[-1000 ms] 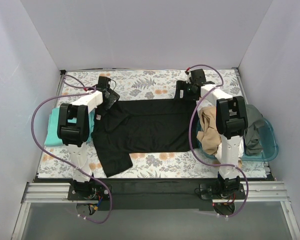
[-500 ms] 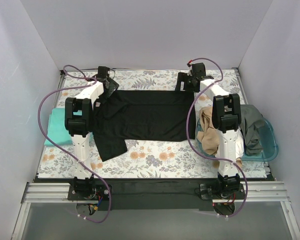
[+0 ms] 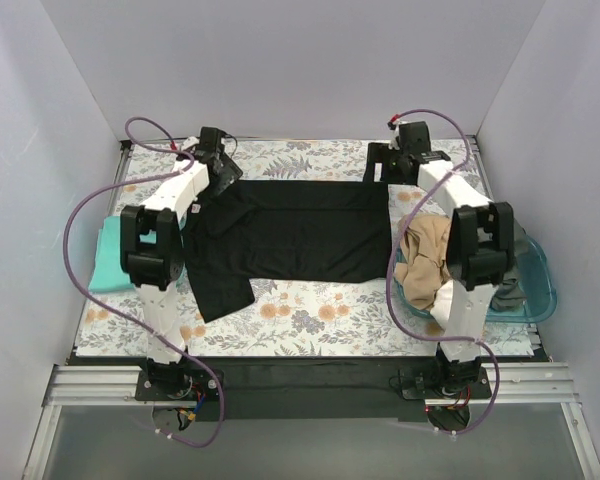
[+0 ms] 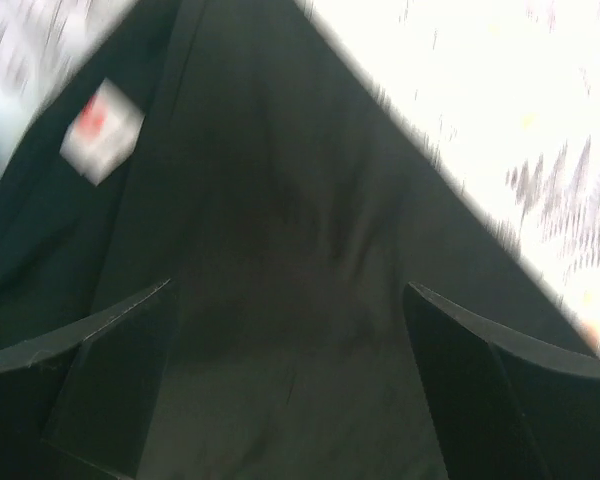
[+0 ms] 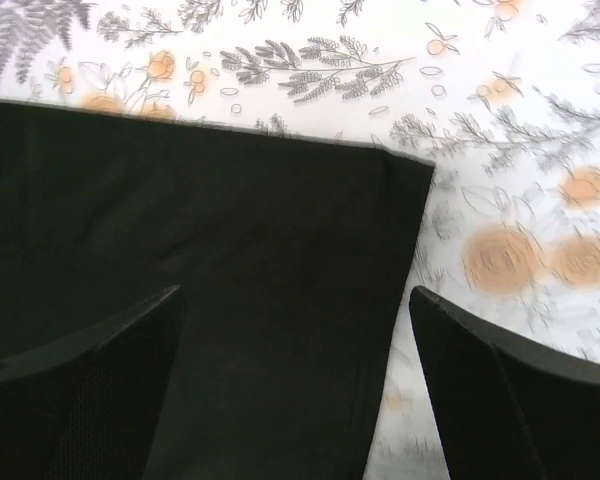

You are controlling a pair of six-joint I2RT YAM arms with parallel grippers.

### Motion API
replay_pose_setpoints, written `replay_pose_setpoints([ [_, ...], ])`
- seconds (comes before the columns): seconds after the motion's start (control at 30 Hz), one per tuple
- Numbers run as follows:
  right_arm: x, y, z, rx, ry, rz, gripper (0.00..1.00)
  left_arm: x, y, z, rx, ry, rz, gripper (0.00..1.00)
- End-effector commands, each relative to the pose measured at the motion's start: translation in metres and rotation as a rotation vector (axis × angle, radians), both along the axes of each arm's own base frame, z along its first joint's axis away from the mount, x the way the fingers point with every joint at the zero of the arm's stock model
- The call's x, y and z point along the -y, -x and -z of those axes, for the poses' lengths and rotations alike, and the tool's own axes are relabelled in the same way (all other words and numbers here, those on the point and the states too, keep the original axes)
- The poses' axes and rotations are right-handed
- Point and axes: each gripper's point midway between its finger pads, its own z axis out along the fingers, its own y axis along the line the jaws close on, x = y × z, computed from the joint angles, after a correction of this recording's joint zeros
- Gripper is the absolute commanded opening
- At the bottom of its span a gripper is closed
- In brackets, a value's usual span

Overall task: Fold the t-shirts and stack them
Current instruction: Fold the tshirt

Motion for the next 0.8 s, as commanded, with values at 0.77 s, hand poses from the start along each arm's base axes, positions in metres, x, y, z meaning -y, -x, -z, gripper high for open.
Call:
replay_pose_setpoints([
  [0.77,-0.007,0.25,-0.028,0.155,-0.167,0.026,0.98,-0.003,0.347,0.035,-0.151,0.265,-0.202,0.92],
])
